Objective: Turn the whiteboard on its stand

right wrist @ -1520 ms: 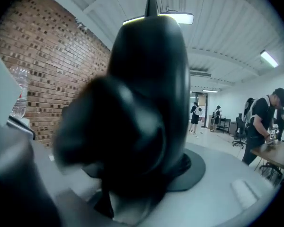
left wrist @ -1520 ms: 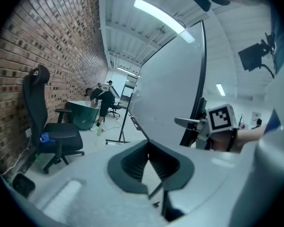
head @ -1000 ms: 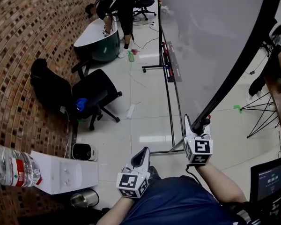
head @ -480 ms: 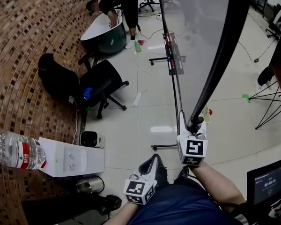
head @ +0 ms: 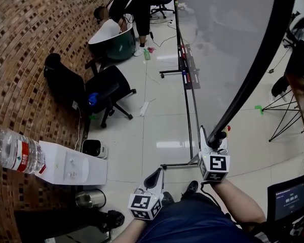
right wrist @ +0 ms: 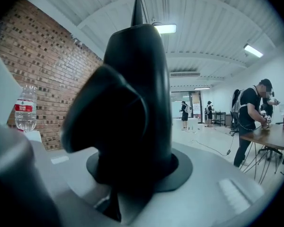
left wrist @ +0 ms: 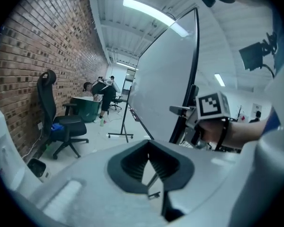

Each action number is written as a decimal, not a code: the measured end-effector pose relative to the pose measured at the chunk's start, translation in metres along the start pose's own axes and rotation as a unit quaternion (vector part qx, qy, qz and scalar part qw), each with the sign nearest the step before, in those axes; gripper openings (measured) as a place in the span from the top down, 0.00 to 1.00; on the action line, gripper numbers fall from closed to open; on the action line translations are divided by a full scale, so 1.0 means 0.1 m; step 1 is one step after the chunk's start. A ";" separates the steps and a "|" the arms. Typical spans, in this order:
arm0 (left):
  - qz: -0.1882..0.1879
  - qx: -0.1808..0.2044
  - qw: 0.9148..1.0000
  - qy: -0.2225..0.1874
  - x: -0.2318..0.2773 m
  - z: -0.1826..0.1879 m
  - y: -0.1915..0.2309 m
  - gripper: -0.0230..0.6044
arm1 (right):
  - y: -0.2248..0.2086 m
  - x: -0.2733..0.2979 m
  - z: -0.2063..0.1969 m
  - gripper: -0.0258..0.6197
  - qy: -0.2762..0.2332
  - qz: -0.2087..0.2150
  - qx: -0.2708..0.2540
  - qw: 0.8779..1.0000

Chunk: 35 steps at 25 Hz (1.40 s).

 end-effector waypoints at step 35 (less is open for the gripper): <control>0.045 -0.034 0.998 -0.012 -1.58 -0.59 -0.56 0.95 | -0.41 -1.87 0.13 0.80 -0.010 -0.020 0.002 1.000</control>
Point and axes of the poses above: the fingertips, and each gripper's own axes: x forward along the fingers, y to its left, z out of its top, the point moved 5 cm from there along -x, backward along the fingers, and after that the axes turned 9 degrees about -y, right-handed, at the moved point
